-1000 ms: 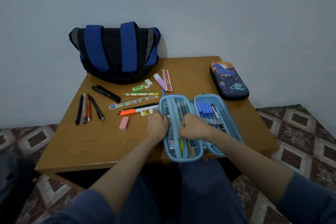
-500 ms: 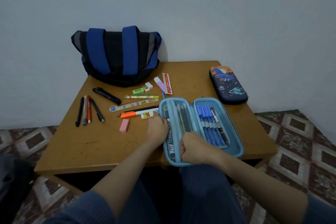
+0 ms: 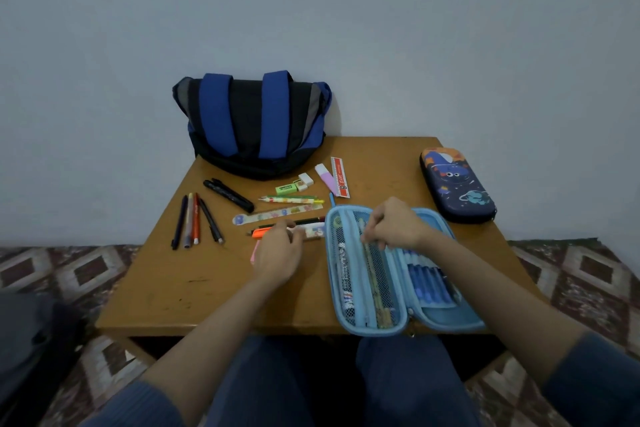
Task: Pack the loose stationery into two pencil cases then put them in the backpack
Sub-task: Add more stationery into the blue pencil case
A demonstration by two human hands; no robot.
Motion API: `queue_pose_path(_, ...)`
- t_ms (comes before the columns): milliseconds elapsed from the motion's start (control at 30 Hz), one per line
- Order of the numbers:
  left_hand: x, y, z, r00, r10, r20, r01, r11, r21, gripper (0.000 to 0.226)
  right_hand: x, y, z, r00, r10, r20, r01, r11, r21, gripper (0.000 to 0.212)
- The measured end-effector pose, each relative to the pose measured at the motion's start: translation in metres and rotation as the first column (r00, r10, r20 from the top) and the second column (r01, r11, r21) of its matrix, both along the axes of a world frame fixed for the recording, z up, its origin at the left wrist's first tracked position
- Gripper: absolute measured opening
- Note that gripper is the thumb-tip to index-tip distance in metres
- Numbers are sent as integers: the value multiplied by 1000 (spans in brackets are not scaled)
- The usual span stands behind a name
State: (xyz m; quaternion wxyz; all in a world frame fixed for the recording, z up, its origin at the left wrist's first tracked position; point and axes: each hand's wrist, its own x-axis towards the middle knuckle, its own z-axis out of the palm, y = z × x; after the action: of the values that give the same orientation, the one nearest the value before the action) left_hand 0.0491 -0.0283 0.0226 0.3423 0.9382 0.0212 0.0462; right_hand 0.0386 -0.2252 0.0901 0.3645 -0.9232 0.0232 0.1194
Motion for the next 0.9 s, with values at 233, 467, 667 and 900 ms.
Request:
queue_pose_path(233,2,52,-14,995,-96,34,79,938,336,55,34,33,-29,984,-94,152,88,995,46,14)
queue_pose_path(467,2,51,-34,991,-105,-86,128,927,352,71,74,50,-36,965,-72,251,79,997,-18,12)
queue_pose_path(667,0,50,-32,992,-110,-58,122,945,305,72,113,56,-35,939,-123,320,164,981,-103,18)
queue_pose_path(900,-1,52,-29,990,-116,-85,135,955,263,72,143,67,-43,948,-123,293,162,980,-112,28)
